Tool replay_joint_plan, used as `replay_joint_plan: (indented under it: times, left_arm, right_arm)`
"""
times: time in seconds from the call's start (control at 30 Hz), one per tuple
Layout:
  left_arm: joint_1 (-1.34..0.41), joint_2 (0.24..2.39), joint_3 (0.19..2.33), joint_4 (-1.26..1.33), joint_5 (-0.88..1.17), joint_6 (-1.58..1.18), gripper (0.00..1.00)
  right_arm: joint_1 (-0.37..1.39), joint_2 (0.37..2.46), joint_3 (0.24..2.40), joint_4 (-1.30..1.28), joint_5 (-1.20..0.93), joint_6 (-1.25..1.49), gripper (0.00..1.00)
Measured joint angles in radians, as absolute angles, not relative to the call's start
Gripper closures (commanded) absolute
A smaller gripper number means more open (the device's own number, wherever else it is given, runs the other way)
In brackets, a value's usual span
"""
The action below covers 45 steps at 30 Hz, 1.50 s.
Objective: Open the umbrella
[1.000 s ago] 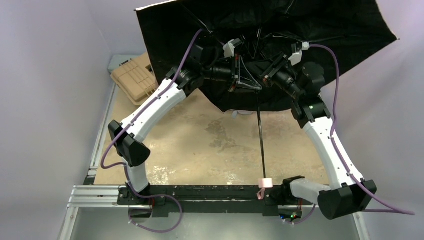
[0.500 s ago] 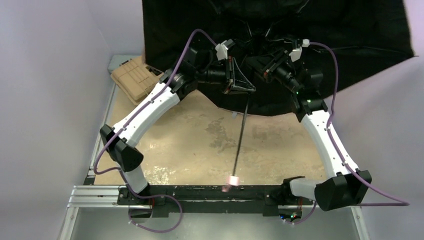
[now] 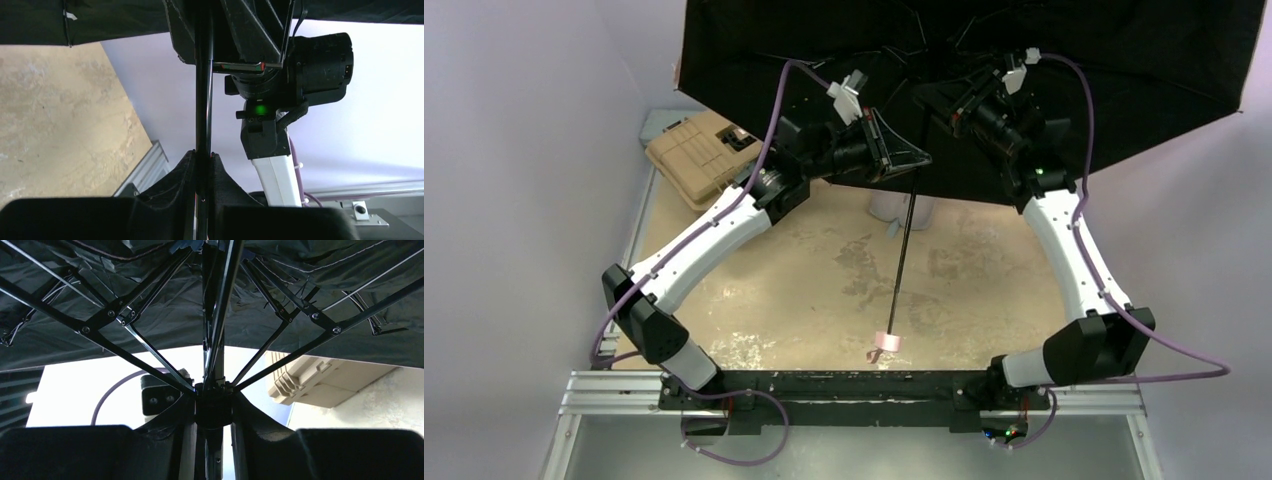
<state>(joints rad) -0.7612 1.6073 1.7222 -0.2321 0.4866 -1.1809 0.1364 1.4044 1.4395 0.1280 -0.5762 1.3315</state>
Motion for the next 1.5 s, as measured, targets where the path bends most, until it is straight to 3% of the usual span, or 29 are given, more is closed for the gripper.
replay_joint_plan:
  times: [0.37, 0.63, 0.77, 0.8, 0.93, 1.0, 1.13, 1.5]
  left_arm:
    - [-0.817, 1.507, 1.610, -0.094, 0.280, -1.162, 1.00]
    - [-0.955, 1.377, 1.472, -0.335, 0.509, -1.127, 1.00]
    - [-0.987, 1.388, 1.460, -0.440, 0.585, -1.105, 0.99]
    - [-0.986, 1.397, 1.475, -0.464, 0.592, -1.095, 0.89]
    - [-0.969, 1.440, 1.588, -0.548, 0.603, -1.053, 0.34]
    - [-0.951, 1.451, 1.648, -0.571, 0.601, -1.023, 0.19]
    - [-0.882, 1.448, 1.767, -0.666, 0.603, -0.978, 0.12]
    - [-0.705, 1.448, 2.025, -0.772, 0.672, -0.847, 0.11]
  right_arm:
    - [0.131, 1.541, 1.704, 0.112, -0.506, 1.392, 1.00]
    - [-0.047, 1.771, 2.070, 0.160, -0.061, 1.428, 1.00]
    - [-0.089, 1.788, 2.076, 0.179, 0.042, 1.437, 1.00]
    - [-0.089, 1.774, 2.049, 0.189, 0.045, 1.436, 1.00]
    - [-0.079, 1.695, 1.913, 0.225, 0.034, 1.427, 1.00]
    - [-0.079, 1.647, 1.845, 0.230, 0.002, 1.422, 1.00]
    - [-0.070, 1.587, 1.776, 0.243, -0.044, 1.409, 1.00]
    - [-0.062, 1.541, 1.751, 0.192, -0.108, 1.369, 1.00]
